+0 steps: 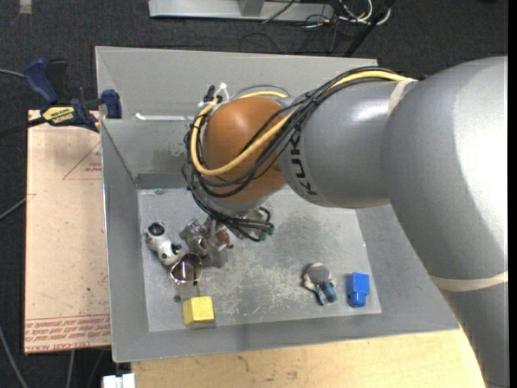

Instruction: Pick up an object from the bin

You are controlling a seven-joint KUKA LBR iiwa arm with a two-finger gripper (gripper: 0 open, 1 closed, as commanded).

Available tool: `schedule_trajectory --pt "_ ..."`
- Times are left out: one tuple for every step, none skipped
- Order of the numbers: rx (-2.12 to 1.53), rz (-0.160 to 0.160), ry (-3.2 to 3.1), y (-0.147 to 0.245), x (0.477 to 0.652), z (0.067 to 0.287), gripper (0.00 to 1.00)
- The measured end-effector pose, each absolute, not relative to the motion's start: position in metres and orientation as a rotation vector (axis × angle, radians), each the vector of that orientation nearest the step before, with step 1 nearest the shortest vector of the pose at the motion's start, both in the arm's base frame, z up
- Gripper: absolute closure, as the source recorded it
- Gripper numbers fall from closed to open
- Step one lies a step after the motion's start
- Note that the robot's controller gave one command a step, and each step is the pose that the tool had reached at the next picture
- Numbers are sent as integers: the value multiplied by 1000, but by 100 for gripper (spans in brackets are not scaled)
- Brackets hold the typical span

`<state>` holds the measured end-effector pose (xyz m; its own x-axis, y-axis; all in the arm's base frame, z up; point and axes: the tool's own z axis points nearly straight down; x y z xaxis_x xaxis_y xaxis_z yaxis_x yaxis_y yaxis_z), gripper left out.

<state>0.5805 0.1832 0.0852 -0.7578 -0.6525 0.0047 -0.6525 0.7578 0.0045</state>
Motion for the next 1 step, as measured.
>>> schedule_trajectory --pt "1090 -4 -2939 183 580 108 100"
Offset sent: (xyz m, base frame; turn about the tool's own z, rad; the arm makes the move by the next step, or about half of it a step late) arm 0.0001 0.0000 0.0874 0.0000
